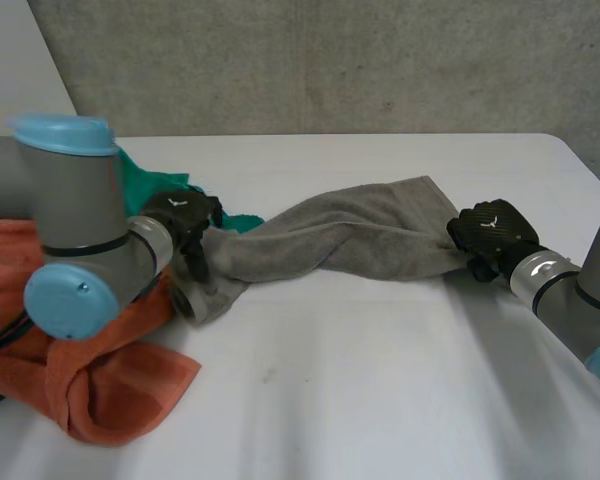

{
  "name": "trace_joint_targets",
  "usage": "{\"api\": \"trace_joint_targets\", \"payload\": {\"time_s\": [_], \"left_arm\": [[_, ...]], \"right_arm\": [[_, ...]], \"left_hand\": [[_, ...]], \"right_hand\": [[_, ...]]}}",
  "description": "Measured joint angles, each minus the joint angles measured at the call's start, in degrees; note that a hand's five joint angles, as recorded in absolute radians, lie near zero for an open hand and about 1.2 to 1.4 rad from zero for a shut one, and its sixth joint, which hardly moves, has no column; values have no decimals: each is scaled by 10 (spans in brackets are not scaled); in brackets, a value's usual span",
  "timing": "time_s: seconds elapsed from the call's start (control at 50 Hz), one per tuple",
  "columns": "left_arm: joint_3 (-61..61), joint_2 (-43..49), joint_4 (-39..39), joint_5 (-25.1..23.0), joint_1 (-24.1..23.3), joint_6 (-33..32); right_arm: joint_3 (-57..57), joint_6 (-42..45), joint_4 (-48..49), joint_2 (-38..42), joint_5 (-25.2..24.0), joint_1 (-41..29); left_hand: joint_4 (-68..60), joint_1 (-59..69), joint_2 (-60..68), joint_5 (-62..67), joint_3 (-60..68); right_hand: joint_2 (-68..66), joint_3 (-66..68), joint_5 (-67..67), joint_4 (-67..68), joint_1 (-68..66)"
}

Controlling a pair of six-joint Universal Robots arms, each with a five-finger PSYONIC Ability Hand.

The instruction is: Fold the laundry.

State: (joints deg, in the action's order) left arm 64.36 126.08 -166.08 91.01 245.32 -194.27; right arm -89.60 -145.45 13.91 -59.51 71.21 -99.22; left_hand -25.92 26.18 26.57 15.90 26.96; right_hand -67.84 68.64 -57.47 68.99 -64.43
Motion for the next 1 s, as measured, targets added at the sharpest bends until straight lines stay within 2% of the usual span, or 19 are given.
{"api": "trace_joint_targets", "payload": {"time_s": [0.16,0.22,0.26,0.32,0.52,0.62,0.74,0.86,1.0], "left_arm": [[-71,74,45,10,-6,-1],[-85,88,41,16,-3,-1],[-91,92,35,21,-1,-1],[-90,82,24,25,0,1],[-64,-50,17,19,-12,24],[-86,-152,33,0,-16,31],[-147,-219,80,-17,-10,32],[-178,-227,127,-23,3,28],[-143,-170,126,-29,21,17]], "right_arm": [[0,6,-1,4,1,8],[1,8,-1,5,1,10],[2,11,-2,5,1,12],[5,16,-2,3,3,13],[63,29,-53,-62,13,29],[170,-1,-132,-156,8,53],[298,-52,-211,-213,-21,87],[357,-62,-264,-202,-56,103],[316,2,-280,-147,-59,88]], "left_hand": [[-26,17,17,28,10],[-167,175,159,166,154],[-334,347,327,330,319],[-423,404,416,401,407],[-427,404,419,401,411],[-427,404,419,401,411],[-428,404,420,401,411],[-428,404,420,401,411],[-428,404,420,401,411]], "right_hand": [[0,0,0,0,0],[0,0,0,0,0],[0,0,0,0,0],[0,0,0,0,0],[0,0,0,0,0],[0,0,0,0,0],[0,0,0,1,0],[0,0,0,1,0],[0,0,0,1,0]]}}
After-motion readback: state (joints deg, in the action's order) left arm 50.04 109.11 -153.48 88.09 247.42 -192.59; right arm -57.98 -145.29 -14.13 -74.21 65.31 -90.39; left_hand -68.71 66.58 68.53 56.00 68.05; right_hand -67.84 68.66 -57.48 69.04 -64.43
